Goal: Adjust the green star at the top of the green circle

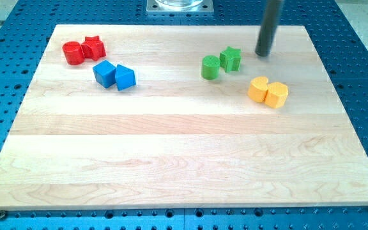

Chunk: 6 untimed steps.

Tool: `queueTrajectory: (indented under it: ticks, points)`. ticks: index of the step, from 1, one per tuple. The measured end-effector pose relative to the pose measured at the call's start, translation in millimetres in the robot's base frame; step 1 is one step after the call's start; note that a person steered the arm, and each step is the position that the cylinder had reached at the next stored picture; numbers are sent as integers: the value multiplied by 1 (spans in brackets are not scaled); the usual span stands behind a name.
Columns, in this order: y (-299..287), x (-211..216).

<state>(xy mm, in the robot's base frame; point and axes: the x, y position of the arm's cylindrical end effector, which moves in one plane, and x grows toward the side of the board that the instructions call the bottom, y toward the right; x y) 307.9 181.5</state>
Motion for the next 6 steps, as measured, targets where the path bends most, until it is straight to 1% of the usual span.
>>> queueTrajectory:
  ticks: [1, 2, 4, 5, 6]
  points:
    - [-62, 17]
    - [-119, 17]
    - [-127, 0]
    - [-127, 0]
    - [-144, 0]
